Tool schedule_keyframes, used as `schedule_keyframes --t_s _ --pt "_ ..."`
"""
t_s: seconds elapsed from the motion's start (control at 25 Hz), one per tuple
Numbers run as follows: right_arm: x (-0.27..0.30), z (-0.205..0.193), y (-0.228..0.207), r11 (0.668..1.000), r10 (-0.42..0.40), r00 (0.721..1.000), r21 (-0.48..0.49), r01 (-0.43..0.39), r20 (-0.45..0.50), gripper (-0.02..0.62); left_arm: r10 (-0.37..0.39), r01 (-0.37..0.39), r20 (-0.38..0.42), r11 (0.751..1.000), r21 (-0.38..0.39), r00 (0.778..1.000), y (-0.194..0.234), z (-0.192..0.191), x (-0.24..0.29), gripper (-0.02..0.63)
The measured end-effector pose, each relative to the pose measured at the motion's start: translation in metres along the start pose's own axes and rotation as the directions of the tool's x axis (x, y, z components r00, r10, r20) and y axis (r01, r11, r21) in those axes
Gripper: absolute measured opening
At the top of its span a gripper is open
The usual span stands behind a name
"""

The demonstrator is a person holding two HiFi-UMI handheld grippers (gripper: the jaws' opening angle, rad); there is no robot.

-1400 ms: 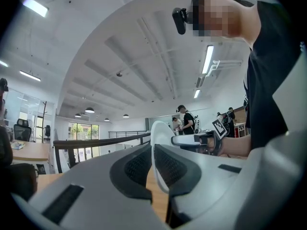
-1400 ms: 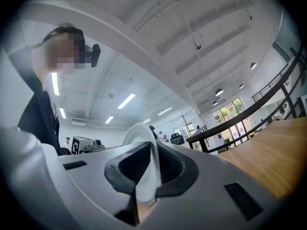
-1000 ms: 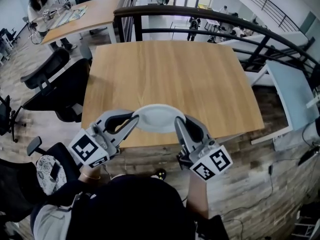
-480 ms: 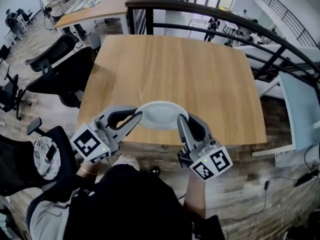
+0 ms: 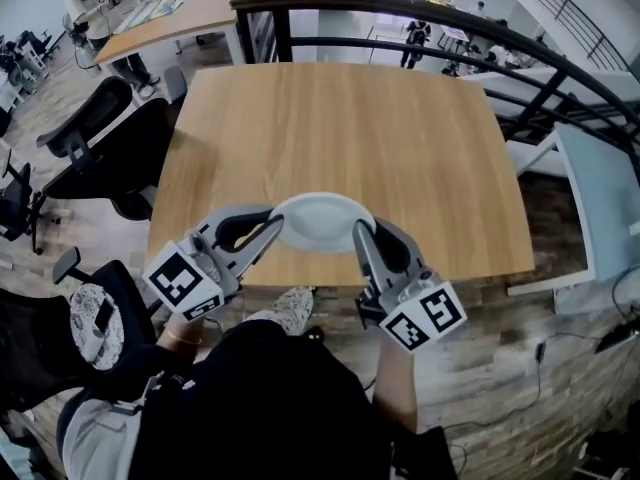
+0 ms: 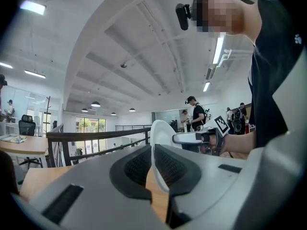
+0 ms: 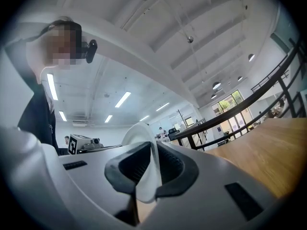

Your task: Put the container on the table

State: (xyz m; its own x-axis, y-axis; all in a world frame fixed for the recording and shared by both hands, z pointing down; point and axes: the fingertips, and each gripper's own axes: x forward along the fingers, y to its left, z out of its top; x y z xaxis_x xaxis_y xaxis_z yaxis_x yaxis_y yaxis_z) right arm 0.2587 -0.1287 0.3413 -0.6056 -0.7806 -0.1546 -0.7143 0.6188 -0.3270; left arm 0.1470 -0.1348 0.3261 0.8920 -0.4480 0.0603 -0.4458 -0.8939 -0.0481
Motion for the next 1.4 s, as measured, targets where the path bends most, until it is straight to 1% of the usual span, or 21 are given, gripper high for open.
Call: schedule_keyframes --t_s 0.12,0.28,0.44,0.84,0.96,1.12,1.4 --pt "-0.004 0.002 -0.020 0.999 -0.048 0.999 -0.003 0.048 -0.005 0.025 -0.036 0.036 0.001 0.999 0.003 0.999 0.002 -0.004 0.021 0.035" --pt "0.003 0.004 -0.043 0.998 -0.070 0.997 -0.003 0.070 -0.026 0.025 -0.048 0.048 -0.002 0.999 -0.014 0.999 0.015 -0.010 0.042 0.035" --pt "0.022 -0.003 -0.063 0.997 -0.077 0.996 0.000 0.077 -0.048 0.025 -0.037 0.036 -0.008 0.999 -0.030 0.999 0.038 -0.022 0.055 0.035" --pt "0.061 -0.037 -0.103 0.994 -0.108 0.984 0.016 0.111 -0.142 0.025 -0.011 0.005 -0.062 0.996 -0.093 0.998 0.081 -0.065 0.073 0.037" --pt "0.070 -0.046 -0.113 0.991 -0.122 0.978 0.027 0.128 -0.168 0.025 -0.014 0.007 -0.085 0.996 -0.090 0.996 0.091 -0.077 0.078 0.037" --pt "0.083 -0.058 -0.124 0.987 -0.138 0.971 0.052 0.151 -0.197 0.025 -0.002 -0.010 -0.110 0.994 -0.108 0.994 0.107 -0.089 0.081 0.037" --pt "0.107 -0.087 -0.139 0.983 -0.152 0.953 0.063 0.174 -0.262 0.025 0.008 -0.028 -0.152 0.991 -0.129 0.988 0.134 -0.120 0.082 0.037"
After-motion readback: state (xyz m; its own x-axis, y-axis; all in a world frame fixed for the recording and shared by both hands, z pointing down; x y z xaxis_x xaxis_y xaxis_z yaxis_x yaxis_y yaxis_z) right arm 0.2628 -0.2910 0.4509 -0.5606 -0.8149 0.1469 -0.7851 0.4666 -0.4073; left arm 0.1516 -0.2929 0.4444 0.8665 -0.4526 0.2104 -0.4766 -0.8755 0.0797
